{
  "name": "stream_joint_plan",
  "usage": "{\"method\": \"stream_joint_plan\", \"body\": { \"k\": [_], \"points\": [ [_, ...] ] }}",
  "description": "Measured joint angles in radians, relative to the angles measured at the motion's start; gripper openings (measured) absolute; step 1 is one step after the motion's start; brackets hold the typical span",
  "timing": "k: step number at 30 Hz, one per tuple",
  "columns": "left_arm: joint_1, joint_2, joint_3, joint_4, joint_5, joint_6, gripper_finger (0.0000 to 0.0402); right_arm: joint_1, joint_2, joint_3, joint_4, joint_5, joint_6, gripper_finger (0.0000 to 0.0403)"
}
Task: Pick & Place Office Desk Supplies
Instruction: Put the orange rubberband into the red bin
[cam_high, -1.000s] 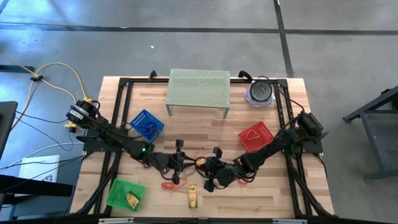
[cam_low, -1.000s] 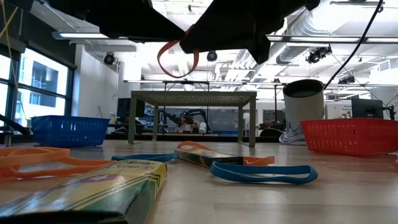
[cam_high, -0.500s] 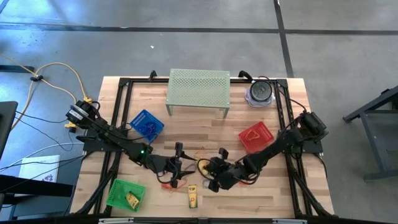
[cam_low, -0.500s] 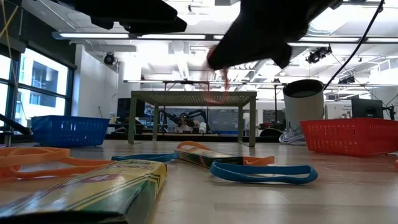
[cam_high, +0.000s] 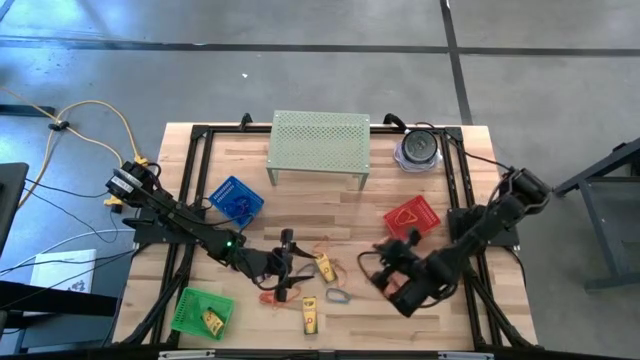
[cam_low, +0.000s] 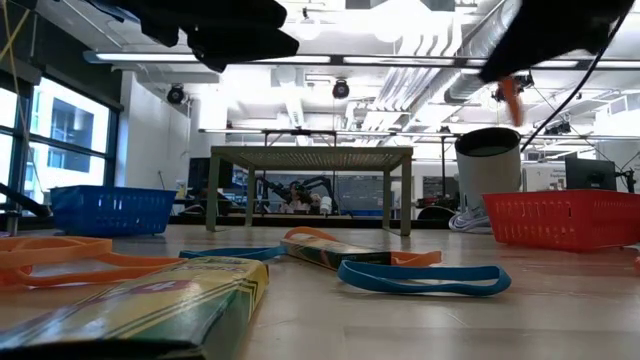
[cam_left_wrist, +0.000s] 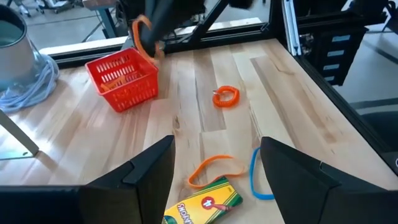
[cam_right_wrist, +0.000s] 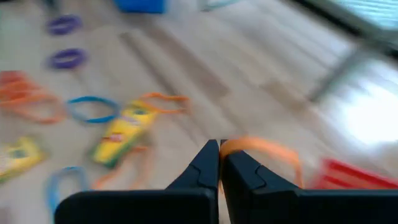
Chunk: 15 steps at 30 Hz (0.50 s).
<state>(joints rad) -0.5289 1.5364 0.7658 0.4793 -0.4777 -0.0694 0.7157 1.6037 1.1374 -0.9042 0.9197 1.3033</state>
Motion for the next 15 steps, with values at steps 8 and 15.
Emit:
{"method": "stream_joint_plan", "body": {
  "k": [8, 15],
  "points": [
    [0.0, 0.0, 0.0, -0.002, 0.0, -0.012, 0.023, 0.031, 0.006, -0.008, -0.502, -0.029, 0.564, 0.0002],
    [0.003, 0.0, 0.0, -0.003, 0.0, -0.01, 0.023, 0.023, 0.008, -0.088, -0.603, -0.102, 0.758, 0.0002]
  ]
}}
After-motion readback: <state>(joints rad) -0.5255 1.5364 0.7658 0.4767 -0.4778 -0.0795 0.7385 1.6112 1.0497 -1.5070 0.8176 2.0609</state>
